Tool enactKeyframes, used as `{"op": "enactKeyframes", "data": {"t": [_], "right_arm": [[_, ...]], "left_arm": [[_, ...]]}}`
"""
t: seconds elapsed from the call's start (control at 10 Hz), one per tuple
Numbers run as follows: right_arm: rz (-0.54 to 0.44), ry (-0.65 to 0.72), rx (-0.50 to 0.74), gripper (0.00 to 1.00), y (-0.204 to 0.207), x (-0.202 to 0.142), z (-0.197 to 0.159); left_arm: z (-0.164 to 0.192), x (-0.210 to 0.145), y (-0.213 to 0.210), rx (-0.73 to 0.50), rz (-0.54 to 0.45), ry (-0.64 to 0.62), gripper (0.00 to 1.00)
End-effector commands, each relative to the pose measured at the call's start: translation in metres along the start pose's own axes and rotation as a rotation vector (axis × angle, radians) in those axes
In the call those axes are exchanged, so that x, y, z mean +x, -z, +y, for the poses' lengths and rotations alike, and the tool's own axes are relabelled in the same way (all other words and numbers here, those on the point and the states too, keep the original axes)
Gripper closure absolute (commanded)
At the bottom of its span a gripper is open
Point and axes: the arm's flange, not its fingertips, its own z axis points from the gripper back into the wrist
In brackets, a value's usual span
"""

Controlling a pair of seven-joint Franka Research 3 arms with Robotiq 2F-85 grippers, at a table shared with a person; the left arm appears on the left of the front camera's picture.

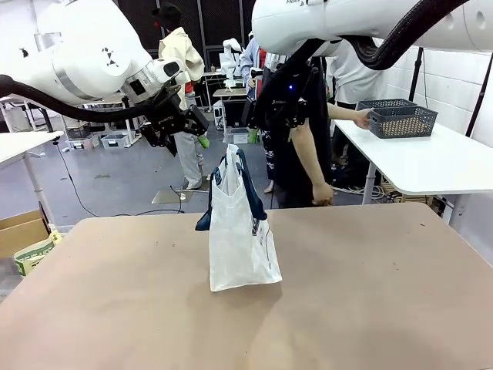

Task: Transfer purchased items from the store into the shopping bag.
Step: Open the Reusable shopping bag in the center of the table.

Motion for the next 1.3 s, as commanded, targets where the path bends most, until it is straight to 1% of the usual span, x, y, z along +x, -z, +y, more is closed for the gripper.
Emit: {"op": "enactKeyframes", "data": {"t": [0.0,0.1,0.2,0.3,0.4,0.5,0.7,0.9,1.2], "right_arm": [[-0.003,0.001,0.002,0.00,-0.001,-0.012,-0.010],[0.000,0.000,0.000,0.00,0.000,0.000,0.000],[0.012,0.142,-0.060,0.00,0.004,0.010,0.016],[0.046,0.140,-0.008,0.00,0.004,0.018,0.029],[0.063,0.163,-0.013,0.00,0.009,0.025,0.039],[0.085,0.179,-0.015,0.00,0.015,0.029,0.048],[0.136,0.193,-0.040,0.00,0.026,0.029,0.062],[0.155,0.196,-0.056,0.00,0.038,0.029,0.067],[0.189,0.233,-0.017,0.00,0.050,0.033,0.057]], "left_arm": [[0.002,0.000,0.002,0.003,0.005,-0.027,0.00],[0.000,0.000,0.000,0.000,0.000,0.000,0.00],[-0.002,-0.006,-0.002,0.005,0.035,-0.028,0.00],[0.000,-0.011,-0.009,-0.010,0.036,-0.053,0.00],[0.002,-0.015,-0.016,-0.032,0.046,-0.074,0.00],[0.002,-0.018,-0.017,-0.043,0.053,-0.070,0.00],[0.002,-0.021,-0.008,-0.072,0.081,-0.065,0.00],[-0.001,-0.022,0.004,-0.088,0.118,-0.049,0.00],[-0.004,-0.023,0.017,-0.113,0.152,-0.046,0.00]]}}
